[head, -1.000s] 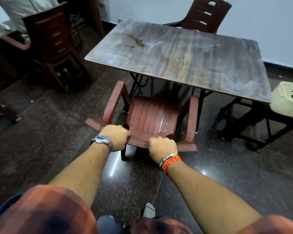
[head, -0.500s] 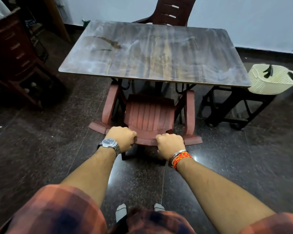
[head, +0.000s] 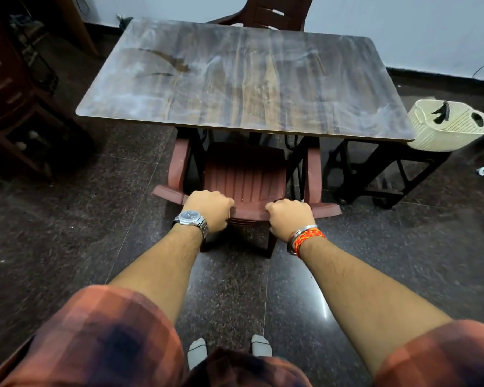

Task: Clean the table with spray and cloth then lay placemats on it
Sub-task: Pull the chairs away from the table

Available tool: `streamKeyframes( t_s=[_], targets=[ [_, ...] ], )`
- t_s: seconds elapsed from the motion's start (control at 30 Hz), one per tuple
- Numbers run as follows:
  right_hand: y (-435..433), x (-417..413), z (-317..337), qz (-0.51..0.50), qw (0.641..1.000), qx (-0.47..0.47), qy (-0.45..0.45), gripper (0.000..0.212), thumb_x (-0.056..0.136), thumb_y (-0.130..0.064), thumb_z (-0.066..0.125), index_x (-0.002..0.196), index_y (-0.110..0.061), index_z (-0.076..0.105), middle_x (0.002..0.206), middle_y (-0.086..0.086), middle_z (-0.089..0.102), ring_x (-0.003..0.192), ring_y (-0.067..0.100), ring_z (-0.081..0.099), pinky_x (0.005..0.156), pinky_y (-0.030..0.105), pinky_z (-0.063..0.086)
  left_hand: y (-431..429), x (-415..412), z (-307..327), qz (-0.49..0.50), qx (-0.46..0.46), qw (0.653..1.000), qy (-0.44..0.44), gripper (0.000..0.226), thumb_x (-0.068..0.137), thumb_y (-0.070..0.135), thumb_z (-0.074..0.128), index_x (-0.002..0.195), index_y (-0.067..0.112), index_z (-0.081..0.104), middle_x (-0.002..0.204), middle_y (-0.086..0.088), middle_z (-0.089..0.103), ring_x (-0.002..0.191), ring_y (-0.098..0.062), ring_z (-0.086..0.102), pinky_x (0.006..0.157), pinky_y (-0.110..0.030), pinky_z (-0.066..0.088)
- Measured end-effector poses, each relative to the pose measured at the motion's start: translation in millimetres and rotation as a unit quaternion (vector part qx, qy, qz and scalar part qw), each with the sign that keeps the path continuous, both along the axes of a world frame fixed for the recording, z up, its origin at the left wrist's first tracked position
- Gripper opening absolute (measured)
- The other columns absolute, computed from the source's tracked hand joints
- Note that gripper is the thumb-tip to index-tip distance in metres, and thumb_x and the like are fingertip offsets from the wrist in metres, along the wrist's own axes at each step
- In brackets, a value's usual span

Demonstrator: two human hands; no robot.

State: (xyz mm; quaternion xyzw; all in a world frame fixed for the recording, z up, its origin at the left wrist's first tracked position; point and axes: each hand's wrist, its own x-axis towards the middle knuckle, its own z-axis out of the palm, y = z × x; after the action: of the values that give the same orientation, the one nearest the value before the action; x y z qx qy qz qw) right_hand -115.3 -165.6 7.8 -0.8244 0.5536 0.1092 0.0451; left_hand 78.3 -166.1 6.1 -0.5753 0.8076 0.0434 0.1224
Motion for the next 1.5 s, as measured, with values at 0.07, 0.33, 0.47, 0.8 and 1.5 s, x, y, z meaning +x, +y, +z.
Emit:
streamKeyframes(
  t_s=[0.07,0.33,0.47,0.8,1.5],
  targets=[
    [-12.6,-3.0,1.7,0.004,1.0,0.003,0.004,0.023,0.086,-0.017,0.05,0.107,-0.015,0.06,0.107,0.011,0.066,0.097,0.038,0.064,0.077,0.042,0.05,-10.5,-3.8,1.1,0.007,-0.001,1.0,0.005,0.023,0.079,0.024,0.056,0.102,0.029,0.062,0.104,-0.001,0.065,0.092,-0.029,0.065,0.065,-0.032,0.04],
    [-56.7,-15.0,3.9,0.022,0.999,0.014,0.03,0.026,0.084,-0.021,0.056,0.109,-0.017,0.059,0.11,0.01,0.065,0.1,0.036,0.062,0.076,0.042,0.049,-44.4,-16.5,-0.8,0.02,-0.019,1.0,0.014,0.023,0.081,0.026,0.057,0.103,0.029,0.063,0.102,-0.003,0.066,0.089,-0.03,0.065,0.065,-0.032,0.041],
    [-69.7,-15.5,1.9,0.031,0.999,0.009,0.032,0.025,0.084,-0.024,0.057,0.107,-0.016,0.059,0.109,0.009,0.065,0.098,0.036,0.063,0.075,0.042,0.049,-56.7,-15.9,-1.0,0.012,-0.024,1.0,0.005,0.021,0.081,0.027,0.055,0.101,0.027,0.062,0.101,-0.001,0.067,0.09,-0.029,0.065,0.064,-0.032,0.04],
    [-62.3,-14.5,-6.1,0.008,1.0,-0.007,0.004,0.026,0.081,-0.026,0.059,0.104,-0.015,0.061,0.108,0.008,0.066,0.098,0.036,0.063,0.071,0.039,0.046,-51.0,-17.6,-2.4,0.029,-0.025,0.999,0.017,0.018,0.076,0.025,0.057,0.093,0.023,0.061,0.099,-0.003,0.066,0.088,-0.032,0.064,0.063,-0.032,0.038],
    [-54.1,-12.8,-11.5,-0.041,0.999,-0.002,-0.007,0.057,0.078,-0.041,0.055,0.133,-0.029,0.048,0.133,0.002,0.055,0.131,0.031,0.037,0.116,0.054,0.012,-48.3,-18.8,-6.1,0.03,0.012,0.998,0.058,0.05,0.073,0.062,0.054,0.11,0.028,0.057,0.104,0.009,0.066,0.099,-0.019,0.064,0.087,-0.039,0.045]
  ],
)
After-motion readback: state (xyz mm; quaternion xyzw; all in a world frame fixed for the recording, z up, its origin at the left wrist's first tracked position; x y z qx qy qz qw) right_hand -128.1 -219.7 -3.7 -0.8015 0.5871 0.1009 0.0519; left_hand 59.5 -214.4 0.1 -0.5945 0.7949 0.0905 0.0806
